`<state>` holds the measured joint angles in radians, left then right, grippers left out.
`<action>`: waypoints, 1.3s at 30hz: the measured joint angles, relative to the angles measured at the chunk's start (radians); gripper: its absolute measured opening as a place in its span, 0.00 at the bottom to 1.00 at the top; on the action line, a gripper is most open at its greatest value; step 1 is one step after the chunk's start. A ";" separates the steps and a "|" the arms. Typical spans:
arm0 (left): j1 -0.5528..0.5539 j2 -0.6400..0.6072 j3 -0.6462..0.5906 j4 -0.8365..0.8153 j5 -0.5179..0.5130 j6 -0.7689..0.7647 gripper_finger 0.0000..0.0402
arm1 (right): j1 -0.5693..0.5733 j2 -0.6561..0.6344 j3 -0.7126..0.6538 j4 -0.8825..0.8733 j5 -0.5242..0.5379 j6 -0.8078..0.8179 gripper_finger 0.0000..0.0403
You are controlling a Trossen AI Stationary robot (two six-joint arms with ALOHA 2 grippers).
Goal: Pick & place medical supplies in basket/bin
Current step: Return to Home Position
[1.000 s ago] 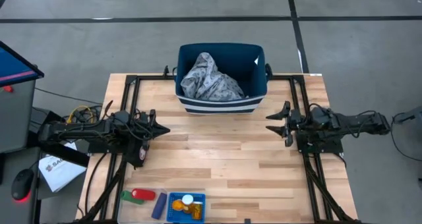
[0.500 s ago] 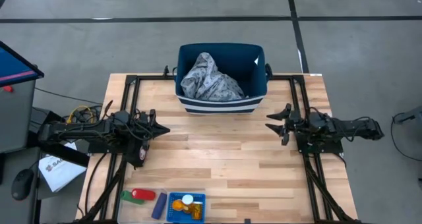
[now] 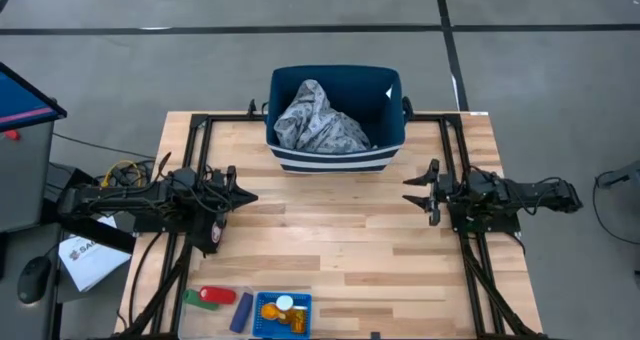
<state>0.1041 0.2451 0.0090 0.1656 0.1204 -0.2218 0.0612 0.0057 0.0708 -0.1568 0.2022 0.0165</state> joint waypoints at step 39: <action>0.000 0.000 0.000 0.000 0.000 0.000 0.00 | 0.000 0.073 -0.001 -0.006 -0.045 0.010 0.48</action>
<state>0.1043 0.2451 0.0090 0.1654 0.1204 -0.2218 0.0616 0.0792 0.0700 -0.1623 0.1574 0.0265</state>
